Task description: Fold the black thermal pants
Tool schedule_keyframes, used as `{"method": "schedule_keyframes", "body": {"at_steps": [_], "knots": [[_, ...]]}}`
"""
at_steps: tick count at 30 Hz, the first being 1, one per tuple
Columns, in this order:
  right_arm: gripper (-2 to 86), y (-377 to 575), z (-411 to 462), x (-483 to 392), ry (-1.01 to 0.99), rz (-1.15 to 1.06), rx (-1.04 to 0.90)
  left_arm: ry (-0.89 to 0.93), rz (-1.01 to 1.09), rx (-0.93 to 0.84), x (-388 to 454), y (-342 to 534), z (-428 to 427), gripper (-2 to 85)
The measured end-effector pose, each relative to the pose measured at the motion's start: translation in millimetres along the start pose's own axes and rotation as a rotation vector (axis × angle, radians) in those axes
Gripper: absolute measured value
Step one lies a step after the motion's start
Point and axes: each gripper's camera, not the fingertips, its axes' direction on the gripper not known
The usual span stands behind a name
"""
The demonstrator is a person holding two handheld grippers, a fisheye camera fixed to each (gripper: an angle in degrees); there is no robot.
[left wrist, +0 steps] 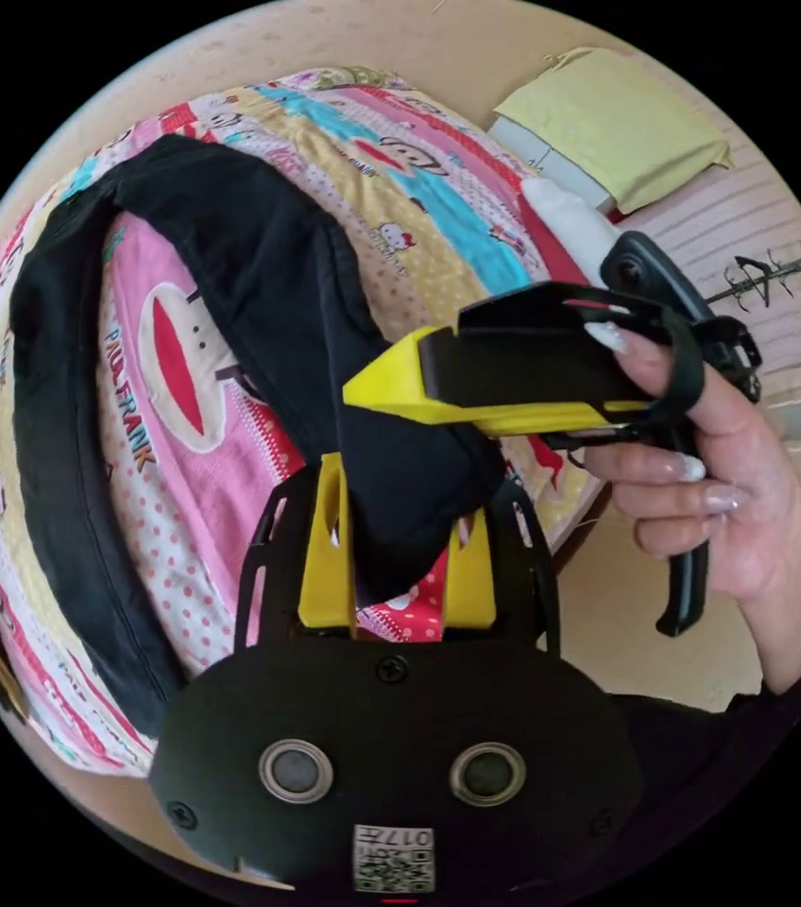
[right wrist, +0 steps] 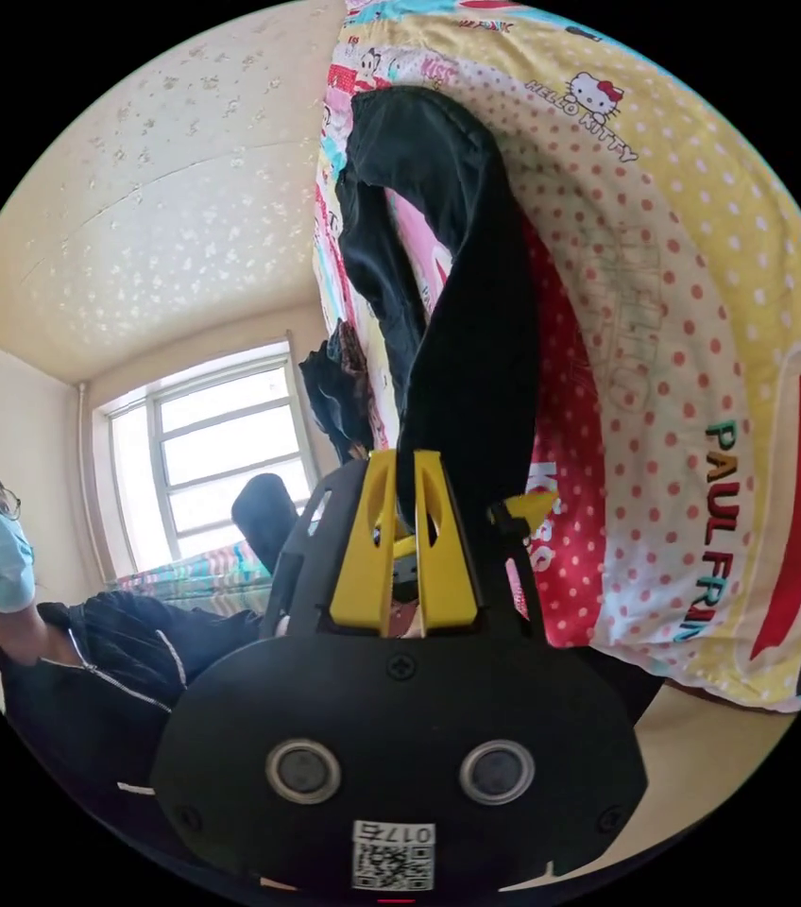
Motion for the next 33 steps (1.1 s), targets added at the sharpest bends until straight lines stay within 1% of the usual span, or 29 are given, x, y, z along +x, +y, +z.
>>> {"method": "schedule_keyframes", "body": {"at_steps": [1,2,4,7,9,11,12,13,16,17,18,20,21,23,26,28,29,31,33], "knots": [[4.5,0.9,0.7,2.8,0.003,-0.016,0.006,-0.016,-0.036,0.013,-1.5,3.8,-3.3,7.6],[5.0,1.0,-4.1,5.5,-0.035,-0.028,0.015,-0.013,-0.047,0.034,-2.2,6.3,-7.6,6.7],[6.3,-1.7,-16.9,5.3,-0.106,-0.063,0.008,0.071,-0.070,0.142,-7.1,17.8,-34.5,4.9],[10.6,-16.4,-54.7,-8.8,-0.146,-0.177,0.021,0.193,-0.125,0.205,-19.8,32.2,-70.9,4.5],[12.4,-39.1,-81.9,-18.7,-0.083,-0.224,0.073,0.250,-0.155,0.237,-28.2,42.7,-91.7,4.5],[18.0,-101.6,-97.2,-32.3,0.052,-0.267,0.072,0.286,-0.174,0.261,-34.6,50.9,-113.4,4.6],[19.9,-121.9,-96.2,-35.9,0.083,-0.274,0.064,0.292,-0.186,0.274,-37.2,54.8,-128.1,4.6],[22.2,-165.2,-89.7,-42.5,0.155,-0.283,0.050,0.297,-0.195,0.284,-38.8,57.4,-141.5,4.7],[23.2,-271.2,-52.3,-55.9,0.383,-0.309,0.044,0.327,-0.213,0.311,-41.3,61.1,-174.4,4.8],[22.8,-308.9,-32.5,-54.0,0.451,-0.298,0.033,0.334,-0.218,0.319,-41.7,61.9,-180.8,4.8],[22.6,-325.7,-22.5,-51.1,0.481,-0.291,0.030,0.350,-0.226,0.334,-42.4,63.1,-192.7,4.9],[19.0,-376.6,17.5,-29.8,0.568,-0.256,0.013,0.376,-0.231,0.354,-43.5,64.2,-208.9,4.9],[17.7,-384.7,26.5,-22.8,0.577,-0.247,0.009,0.396,-0.238,0.361,-45.3,64.5,-217.9,4.9],[8.6,-401.0,50.2,3.8,0.540,-0.232,0.029,0.428,-0.252,0.365,-50.6,64.8,-229.9,5.0],[5.0,-391.8,49.8,21.9,0.479,-0.242,0.188,0.484,-0.285,0.384,-69.5,68.9,-257.8,4.9],[4.2,-384.8,49.9,21.7,0.448,-0.270,0.242,0.615,-0.331,0.446,-96.5,77.8,-281.3,4.8],[3.8,-380.4,50.3,13.8,0.400,-0.310,0.278,0.672,-0.358,0.466,-105.9,81.3,-284.8,4.7],[3.3,-378.1,57.9,-6.5,0.334,-0.355,0.314,0.890,-0.466,0.539,-144.6,97.9,-294.1,4.5],[3.1,-380.0,80.8,-33.7,0.326,-0.390,0.311,0.968,-0.520,0.558,-170.5,110.9,-305.3,4.4]]}}
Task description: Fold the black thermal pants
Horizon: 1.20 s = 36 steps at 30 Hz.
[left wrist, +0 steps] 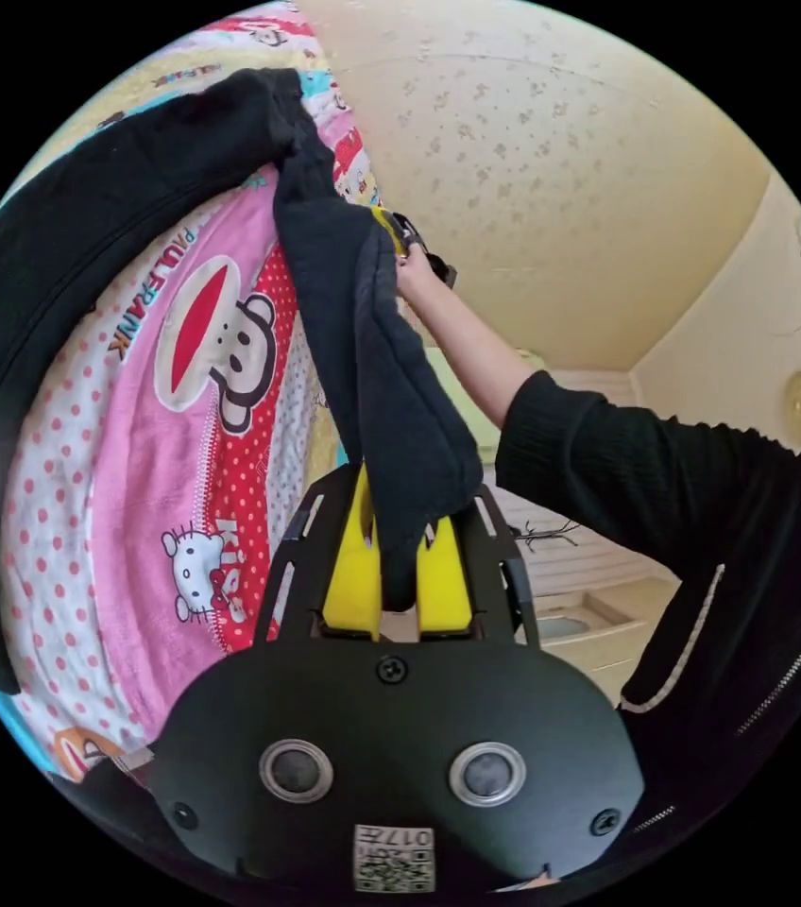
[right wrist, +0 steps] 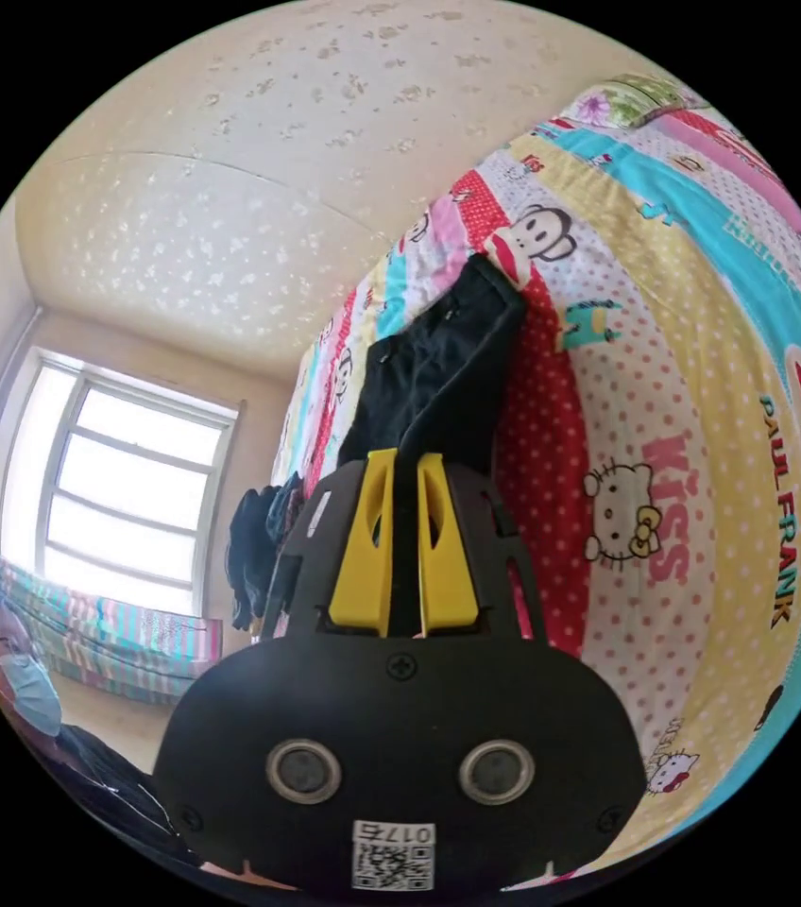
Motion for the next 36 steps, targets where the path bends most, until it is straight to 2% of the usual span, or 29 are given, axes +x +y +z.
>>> {"method": "schedule_keyframes", "body": {"at_steps": [5,10,13,14,15,18,21,26,30,32,36], "knots": [[3.5,1.7,125.2,-123.1,0.160,-0.177,-0.132,0.227,-0.145,0.207,-4.5,-8.0,-93.5,4.2],[4.6,52.7,290.8,-158.0,0.333,-0.295,-0.262,0.162,-0.253,0.404,-6.4,6.9,-198.8,4.2],[4.9,90.7,378.4,-127.1,0.470,-0.288,-0.349,0.083,-0.293,0.421,-23.1,8.2,-243.5,4.5],[5.0,101.8,391.1,-118.1,0.508,-0.317,-0.310,0.067,-0.313,0.405,-28.9,7.6,-248.6,4.6],[5.1,106.5,392.2,-115.9,0.511,-0.334,-0.277,0.051,-0.372,0.390,-41.5,8.4,-258.1,4.7],[6.8,117.3,396.7,-107.7,0.536,-0.379,-0.220,0.188,-0.435,0.432,-64.4,15.0,-271.3,5.0],[9.5,107.5,395.4,-106.0,0.483,-0.456,-0.334,0.299,-0.404,0.427,-61.7,17.3,-271.9,6.2],[10.1,115.0,338.6,-92.6,0.228,-0.451,-0.501,0.367,-0.368,0.342,-30.9,23.0,-280.1,9.9],[10.7,168.2,290.0,-62.6,0.225,-0.424,-0.563,0.266,-0.386,0.277,5.1,45.6,-306.8,10.1],[11.5,213.9,259.7,-26.8,0.207,-0.287,-0.596,0.193,-0.403,0.249,22.4,55.7,-318.3,10.4],[11.9,283.7,220.9,24.1,0.151,-0.017,-0.579,-0.063,-0.366,0.260,65.8,60.9,-340.1,12.4]]}}
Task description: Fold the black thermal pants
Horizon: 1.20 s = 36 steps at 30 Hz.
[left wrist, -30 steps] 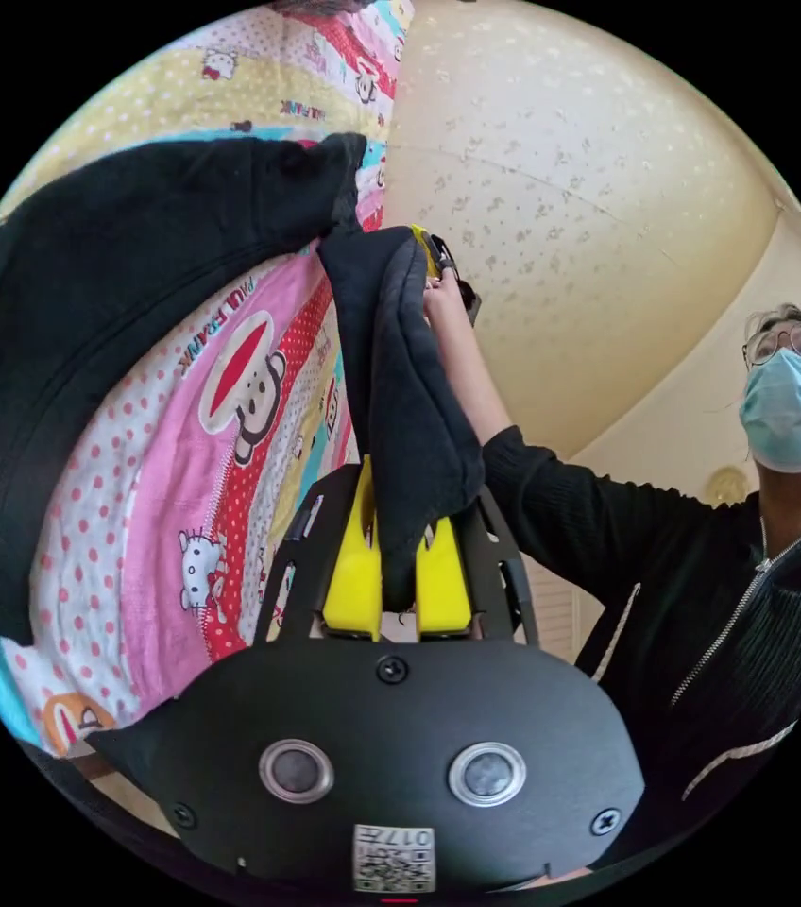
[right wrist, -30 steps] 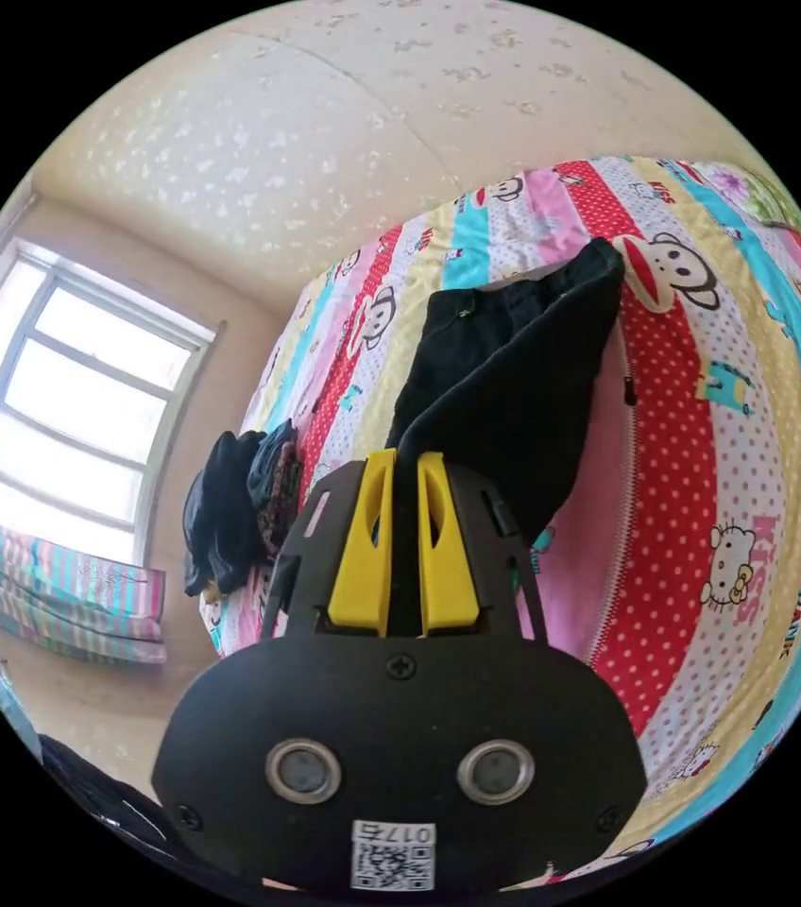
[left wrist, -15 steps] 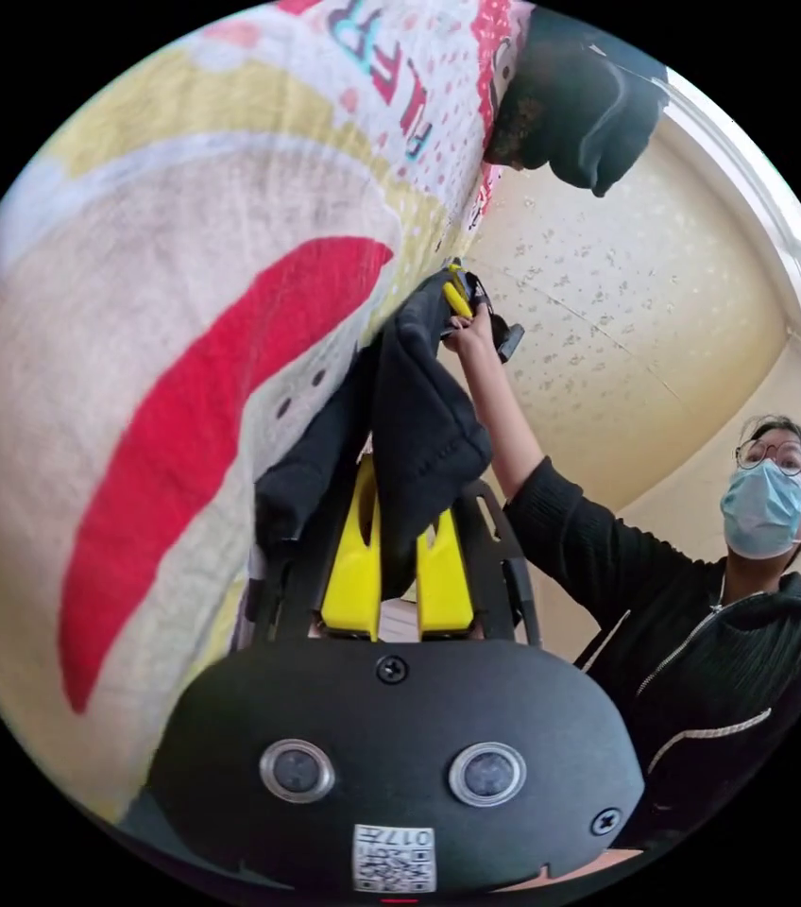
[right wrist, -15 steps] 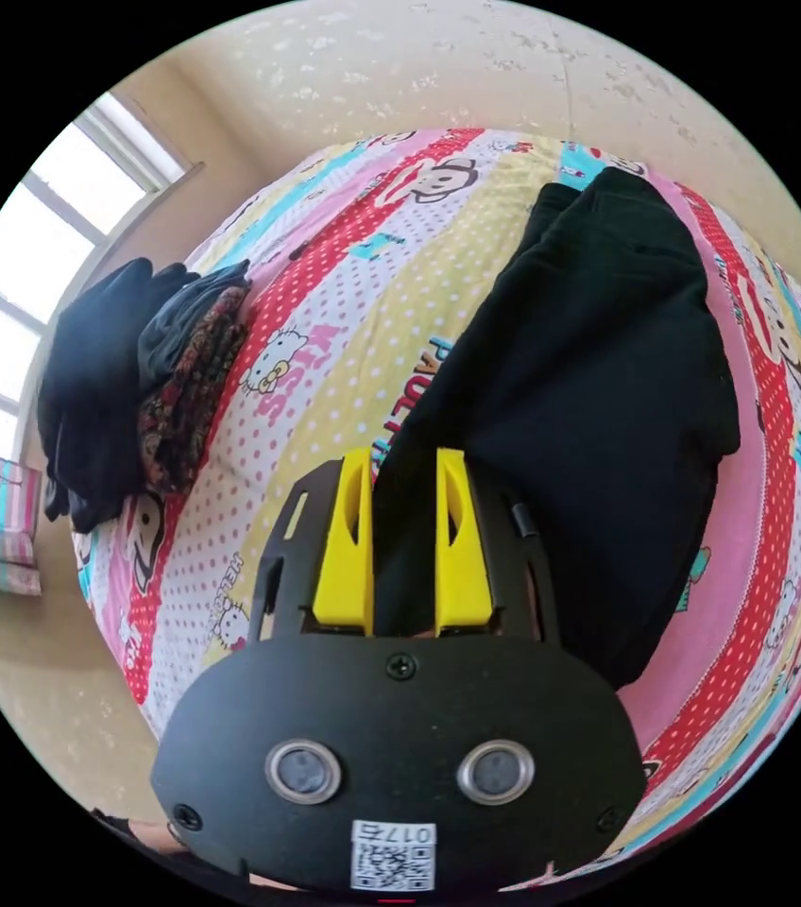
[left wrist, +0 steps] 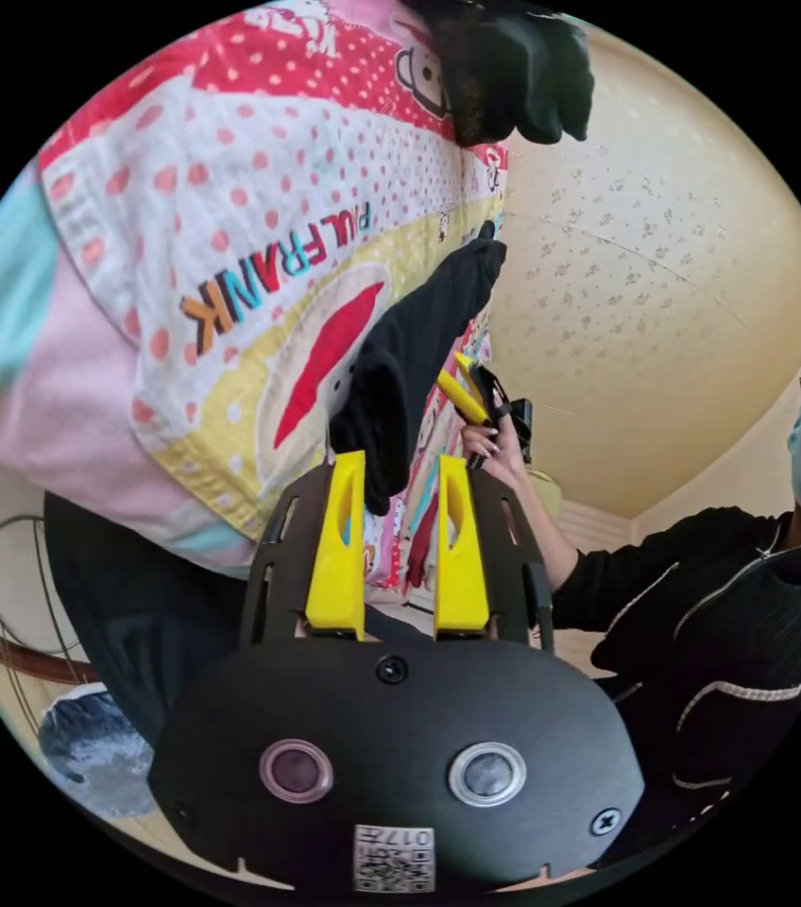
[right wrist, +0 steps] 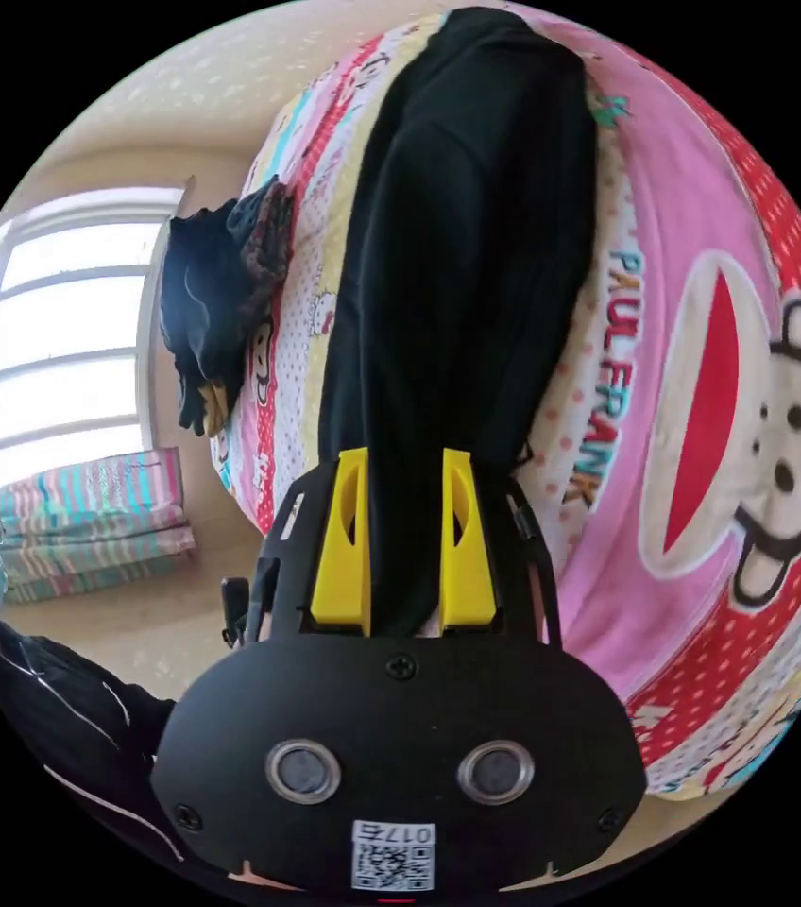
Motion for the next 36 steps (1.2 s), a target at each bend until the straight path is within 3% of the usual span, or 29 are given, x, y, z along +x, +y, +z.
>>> {"method": "schedule_keyframes", "body": {"at_steps": [5,9,11,13,15,19,23,33,36], "knots": [[11.7,81.5,15.0,49.4,-0.246,0.259,0.115,-0.079,0.039,0.106,25.5,-7.9,-2.5,13.6],[11.1,92.8,18.9,49.3,-0.246,0.167,0.107,-0.142,0.021,0.173,31.0,-4.3,6.2,11.9],[9.1,83.6,15.8,54.0,-0.221,0.146,0.073,-0.075,0.003,0.139,18.4,-4.3,19.2,9.4],[7.1,75.9,10.8,55.5,-0.217,0.118,0.039,0.198,-0.075,0.075,-3.5,-2.6,38.3,7.3],[5.1,70.5,0.5,55.6,-0.219,0.098,0.007,0.255,-0.123,0.089,-3.5,9.0,43.3,6.3],[2.2,72.2,-48.3,45.5,-0.290,0.034,0.024,0.147,-0.027,0.017,35.0,29.8,49.6,5.9],[1.6,80.6,-73.6,38.4,-0.085,-0.053,0.002,0.184,-0.018,-0.063,32.0,45.8,72.6,5.6],[3.9,97.1,-32.3,89.7,-0.139,0.089,-0.004,-0.200,0.089,0.000,56.4,91.3,74.8,5.3],[6.3,99.1,-19.4,112.5,-0.258,0.128,-0.092,-0.036,-0.030,0.041,21.6,103.4,76.4,6.1]]}}
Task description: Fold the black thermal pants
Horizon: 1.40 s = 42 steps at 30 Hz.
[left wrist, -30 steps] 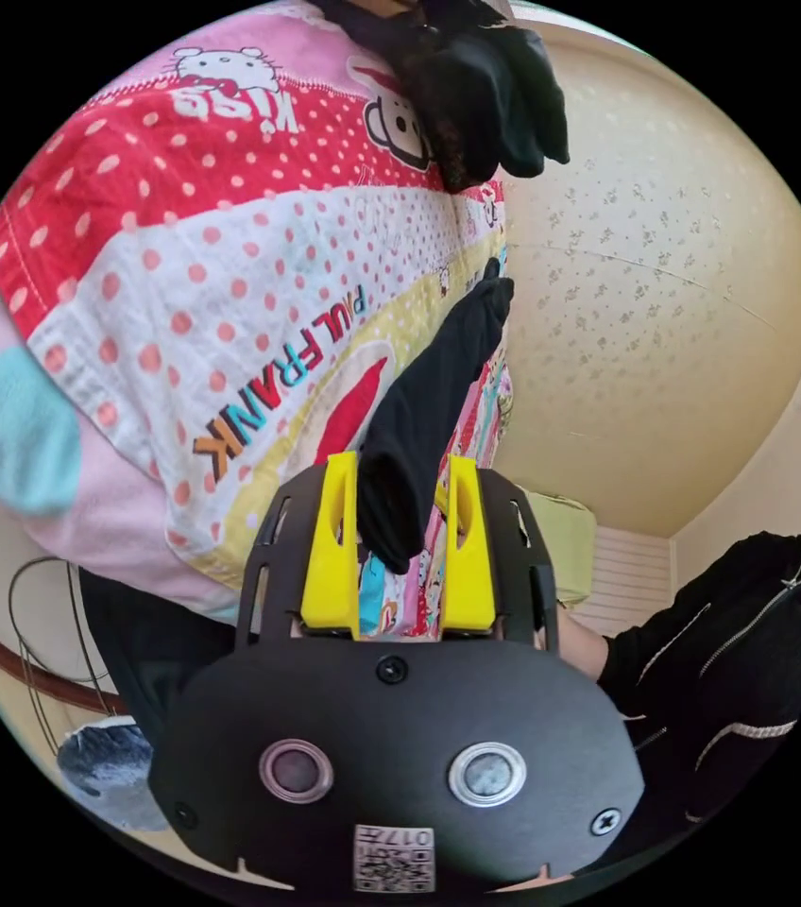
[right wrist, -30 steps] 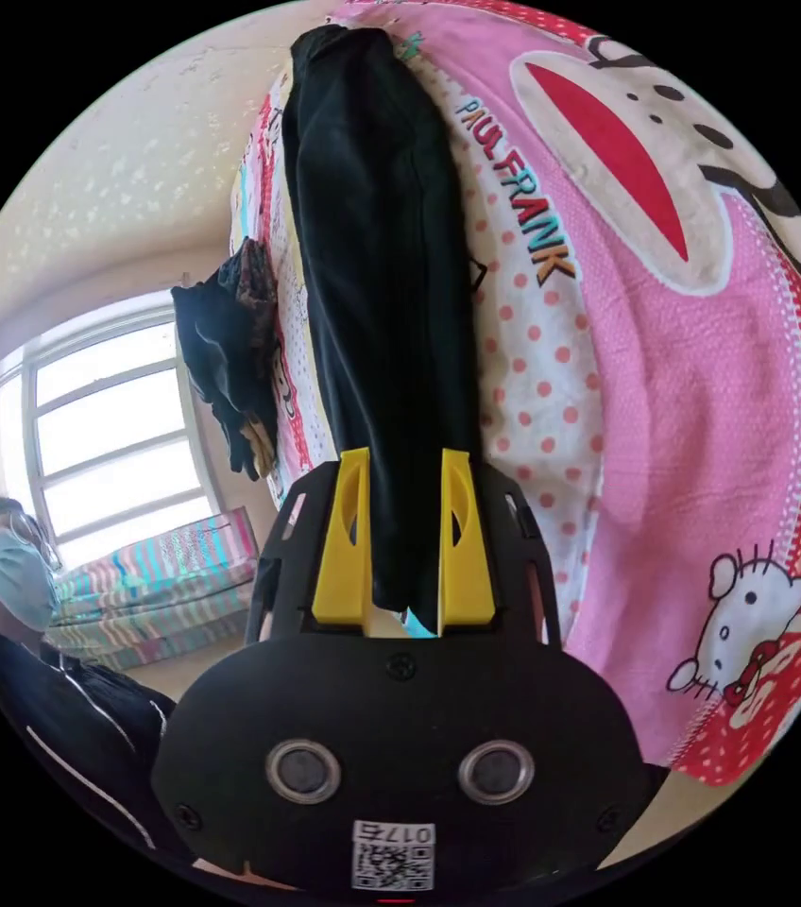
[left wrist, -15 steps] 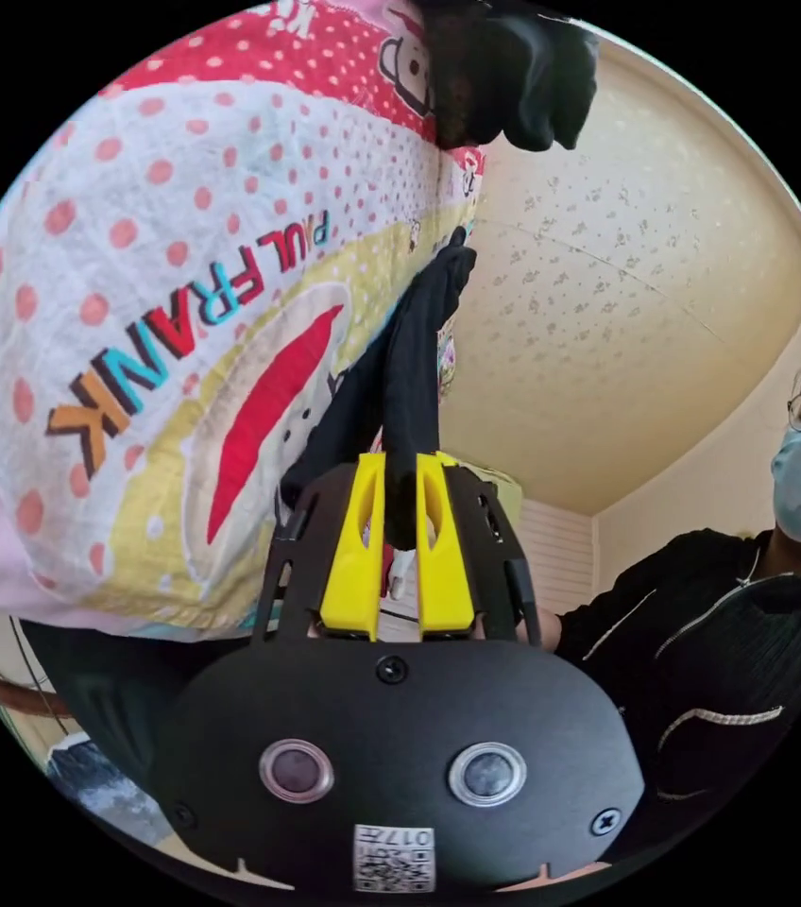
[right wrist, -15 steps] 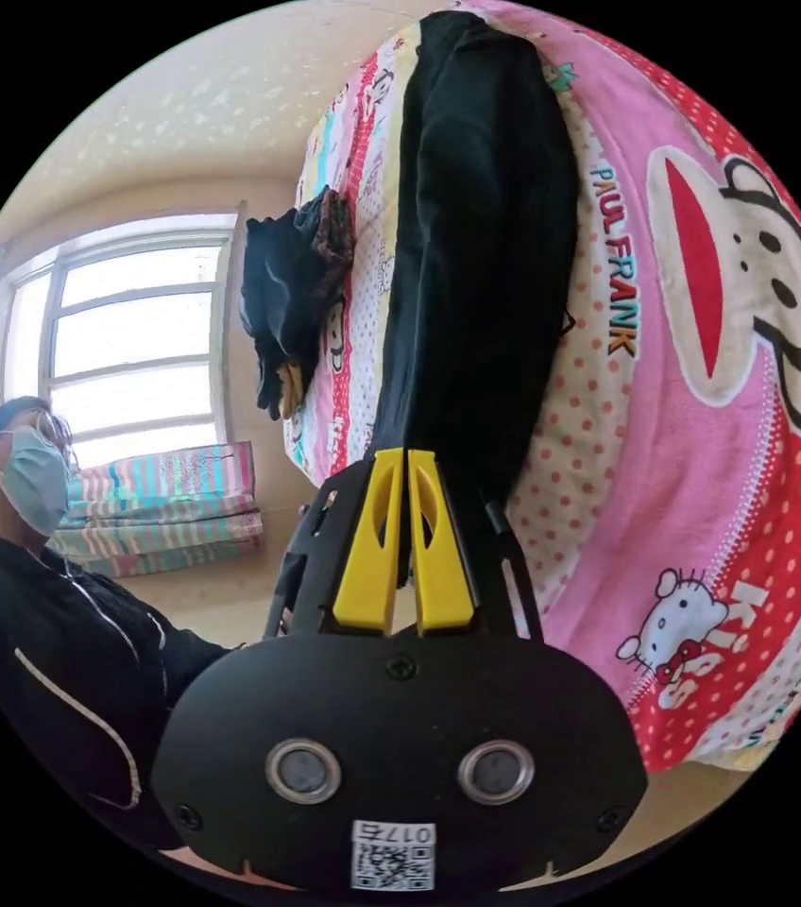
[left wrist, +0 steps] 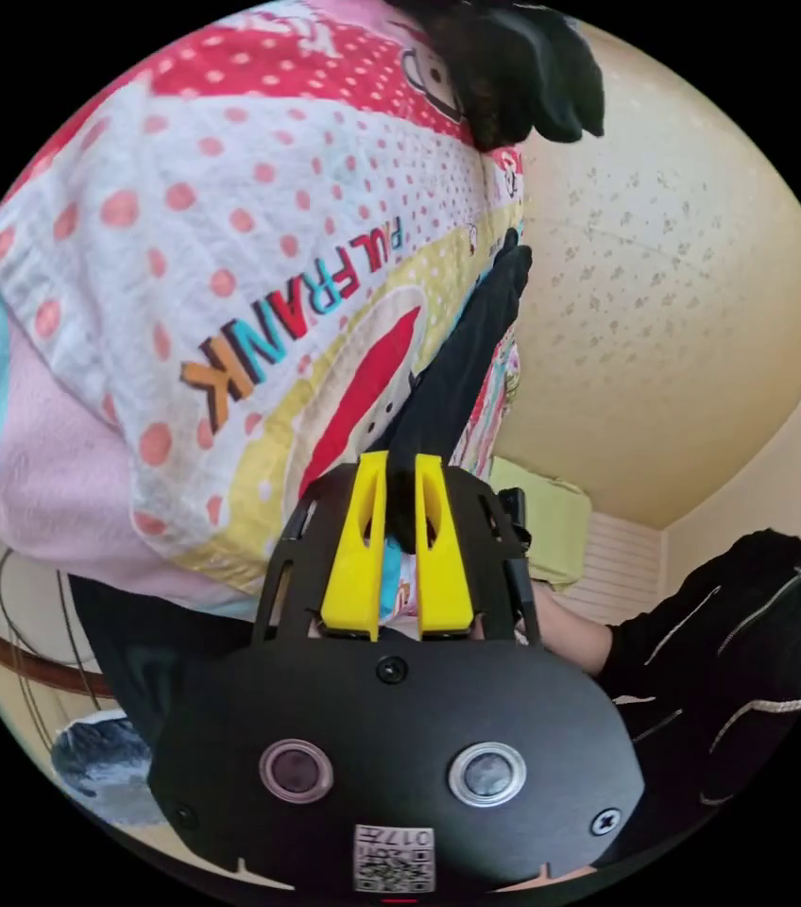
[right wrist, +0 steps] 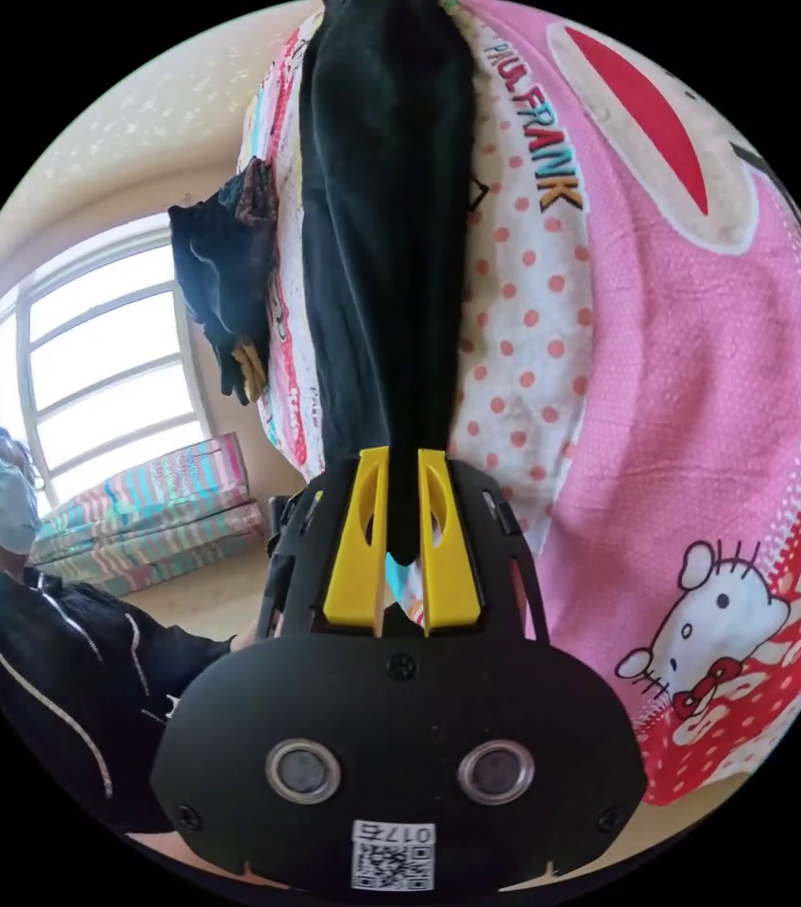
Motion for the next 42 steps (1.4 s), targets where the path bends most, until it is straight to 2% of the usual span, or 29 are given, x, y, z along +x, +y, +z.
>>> {"method": "schedule_keyframes", "body": {"at_steps": [1,3,7,11,13,17,20,21,22,24,26,28,30,31,32,35,38,42], "knots": [[6.8,1.9,-6.4,4.5,-0.080,-0.003,0.014,0.053,-0.014,0.012,-4.4,3.7,-2.0,6.7],[7.4,2.4,-22.7,-0.7,-0.105,-0.052,0.035,0.021,0.035,0.020,5.0,10.5,-9.9,8.1],[8.9,-28.7,-73.8,-25.8,0.051,-0.213,0.086,-0.045,0.161,0.063,40.5,27.8,-41.0,11.0],[9.3,-113.0,-106.1,-39.4,0.165,-0.327,0.186,-0.029,0.242,0.035,63.1,19.9,-40.5,10.8],[9.3,-152.7,-109.2,-40.1,0.221,-0.343,0.211,0.052,0.319,0.008,81.9,0.2,-23.0,10.0],[8.5,-205.3,-93.5,-25.4,0.286,-0.298,0.225,0.101,0.390,-0.071,108.8,-41.6,28.8,10.7],[5.6,-202.2,-90.4,-11.0,0.232,-0.251,0.272,-0.051,0.293,-0.131,87.1,-68.0,84.2,10.3],[4.9,-199.9,-92.4,-9.7,0.190,-0.245,0.277,-0.053,0.213,-0.160,65.3,-73.0,101.3,6.2],[4.3,-192.2,-98.6,-10.6,0.129,-0.233,0.306,0.006,0.133,-0.139,43.6,-73.2,105.0,2.9],[3.8,-174.4,-108.6,-22.5,0.149,-0.269,0.344,0.090,0.084,-0.078,22.1,-67.6,96.9,0.1],[3.5,-156.5,-113.0,-30.4,0.263,-0.272,0.371,0.097,0.120,-0.068,19.9,-62.6,92.1,-0.5],[3.6,-159.4,-101.0,-13.9,0.294,-0.217,0.349,0.031,0.193,-0.092,29.5,-59.3,92.7,-0.8],[4.1,-171.5,-93.7,12.6,0.173,-0.160,0.302,0.025,0.185,-0.098,30.1,-60.2,93.9,-0.9],[4.8,-178.6,-97.7,28.8,0.013,-0.103,0.297,0.038,0.160,-0.101,28.3,-61.6,93.9,-0.9],[5.6,-178.3,-105.4,35.6,-0.111,-0.101,0.353,0.045,0.150,-0.104,27.7,-62.1,93.7,-0.9],[7.0,-166.3,-129.2,31.9,-0.221,-0.104,0.491,0.031,0.157,-0.106,31.4,-59.4,90.9,-1.0],[8.0,-173.8,-156.0,-6.6,-0.107,-0.156,0.574,0.008,0.188,-0.111,35.6,-53.6,90.3,-0.9],[10.1,-262.5,-162.0,-76.2,0.098,-0.307,0.488,0.047,0.170,-0.087,28.0,-44.3,89.8,-1.0]]}}
